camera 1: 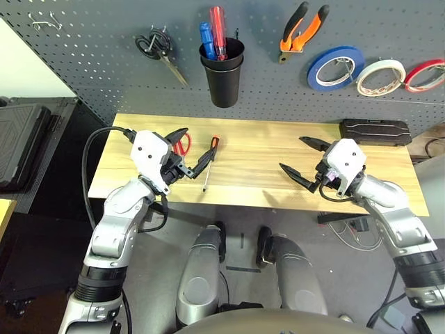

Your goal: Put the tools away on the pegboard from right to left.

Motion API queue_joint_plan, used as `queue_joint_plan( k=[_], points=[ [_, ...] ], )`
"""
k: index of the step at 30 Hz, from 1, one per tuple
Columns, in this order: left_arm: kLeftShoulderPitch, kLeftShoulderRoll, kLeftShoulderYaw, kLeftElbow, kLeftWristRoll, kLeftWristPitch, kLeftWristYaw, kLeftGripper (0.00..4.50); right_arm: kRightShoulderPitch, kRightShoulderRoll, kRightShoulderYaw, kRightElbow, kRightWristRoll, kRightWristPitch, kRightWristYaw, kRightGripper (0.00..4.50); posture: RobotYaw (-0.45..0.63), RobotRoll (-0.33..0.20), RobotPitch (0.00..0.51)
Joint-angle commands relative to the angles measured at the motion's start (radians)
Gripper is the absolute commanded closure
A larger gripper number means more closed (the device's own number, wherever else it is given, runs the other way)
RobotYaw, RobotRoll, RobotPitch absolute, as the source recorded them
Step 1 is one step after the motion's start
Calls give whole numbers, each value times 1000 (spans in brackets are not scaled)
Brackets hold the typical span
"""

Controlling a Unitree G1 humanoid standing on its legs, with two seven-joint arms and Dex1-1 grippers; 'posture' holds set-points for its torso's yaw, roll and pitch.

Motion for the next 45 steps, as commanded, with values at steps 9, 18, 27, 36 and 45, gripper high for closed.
queue_joint_plan(
  k=[9, 18, 27, 36, 45],
  points=[
    [-39, -34, -103, 138, 103, 133, 26, 0, 96, -8, 70, -70, -21, 135, 43, 34, 144, 0, 307],
    [-154, -72, -130, 235, 145, 338, 76, 0, 108, -4, 78, -68, -42, 137, 28, 34, 131, 0, 330],
    [-337, -104, -160, 389, 176, 539, 94, 0, 120, -7, 85, -88, -57, 161, 7, 34, 101, 0, 351],
    [-476, -173, -112, 598, 174, 566, 147, 0, 149, 2, 98, -130, -82, 178, -10, 34, 54, 0, 375],
    [-559, -211, -82, 790, 176, 505, 174, 0, 199, 10, 104, -204, -95, 212, -39, 34, 2, 0, 402]
  ],
)
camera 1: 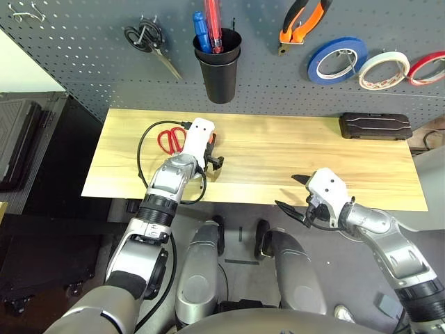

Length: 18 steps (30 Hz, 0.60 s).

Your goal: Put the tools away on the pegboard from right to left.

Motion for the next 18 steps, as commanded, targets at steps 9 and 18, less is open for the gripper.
queue_joint_plan(
  k=[9, 18],
  points=[
    [-86, -36, 25, 245, 23, -125, 34, 0, 58, 4, 20, -63, -12, 42, -26, 34, -27, 0, 409],
    [-99, -36, 36, 314, 39, -185, 64, 2528, 48, 3, 23, -59, -11, 46, -23, 0, -11, 0, 405]
  ],
)
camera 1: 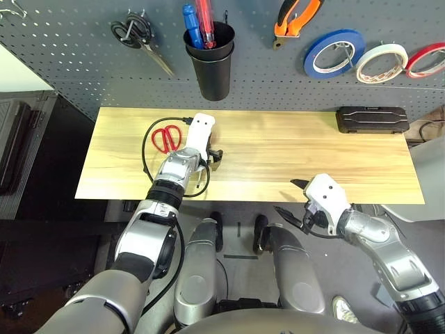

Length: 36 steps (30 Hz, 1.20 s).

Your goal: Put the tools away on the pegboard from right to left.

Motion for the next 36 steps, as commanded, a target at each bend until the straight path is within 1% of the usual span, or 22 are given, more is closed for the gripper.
queue_joint_plan(
  k=[1, 3, 4, 6, 11, 14, 17, 20, 21, 24, 26, 28, 31, 34, 36],
  points=[
    [27, -6, -3, 27, 14, 2, 1, 2977, 4, -1, 17, 2, -4, 7, 7, 0, -5, 0, 402],
    [36, 0, 1, 4, 14, 7, 2, 3728, -9, 0, 22, 16, -5, 1, 10, 0, 10, 0, 396],
    [40, 3, 2, -7, 14, 10, 1, 3984, -15, 1, 24, 24, -5, -2, 10, 0, 17, 0, 392],
    [66, 16, -9, -76, 15, 42, -15, 3980, -37, 4, 30, 46, -5, -13, 14, 0, 31, 0, 383],
    [218, 80, -60, -426, -7, 142, -124, 3980, -100, 14, 31, 118, -6, -49, 21, 0, 68, 0, 360],
    [308, 135, -72, -607, -18, 140, -181, 3980, -138, 24, 35, 173, -10, -84, 27, 0, 105, 0, 335],
    [401, 168, -31, -772, -67, 137, -219, 3980, -174, 34, 33, 229, -11, -123, 32, 0, 141, 0, 315],
    [485, 181, 31, -919, -133, 109, -249, 3980, -214, 47, 31, 293, -13, -169, 41, 0, 180, 0, 294],
    [518, 181, 58, -973, -158, 105, -256, 3980, -228, 50, 30, 314, -13, -185, 46, 0, 191, 0, 288],
    [573, 173, 115, -1056, -209, 107, -253, 3980, -265, 63, 29, 374, -15, -224, 54, 0, 224, 0, 271],
    [626, 154, 176, -1136, -228, 83, -210, 3980, -301, 75, 22, 417, -10, -271, 62, 0, 243, 0, 259],
    [649, 143, 210, -1187, -245, 70, -189, 3980, -335, 91, 14, 453, -1, -310, 69, 0, 258, 0, 249],
    [637, 101, 279, -1269, -309, 65, -142, 3980, -393, 121, -9, 480, 37, -345, 83, 0, 281, 0, 234],
    [610, 58, 334, -1318, -357, 44, -90, 3980, -417, 139, -32, 492, 71, -389, 96, 0, 296, 0, 222],
    [593, 45, 351, -1345, -372, 33, -59, 3980, -418, 147, -51, 487, 93, -417, 102, 0, 303, 0, 218]
  ],
)
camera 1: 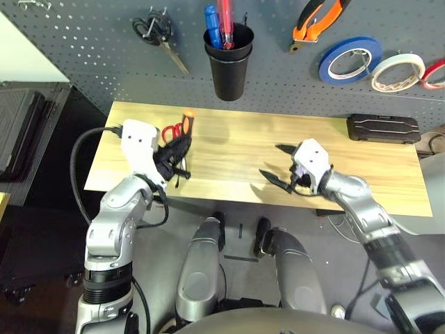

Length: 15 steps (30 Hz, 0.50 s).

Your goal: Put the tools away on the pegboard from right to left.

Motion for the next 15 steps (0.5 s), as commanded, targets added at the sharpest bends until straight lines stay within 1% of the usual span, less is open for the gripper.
queue_joint_plan(
  k=[1, 8, 10, 15],
  points=[
    [-13, -17, 36, -61, -41, -25, 51, 3980, 15, 8, -37, 14, 42, -51, 16, 0, 305, 0, 216],
    [-99, -14, 48, -86, -73, -32, 132, 3980, 72, 25, -105, -59, 135, -142, 34, 0, 294, 0, 211],
    [-124, -14, 41, -77, -76, -27, 149, 3980, 82, 30, -112, -49, 144, -170, 42, 0, 288, 0, 211],
    [-187, -9, 29, -32, -98, -17, 162, 3980, 76, 97, -145, 16, 193, -292, 54, 0, 270, 0, 209]
  ],
)
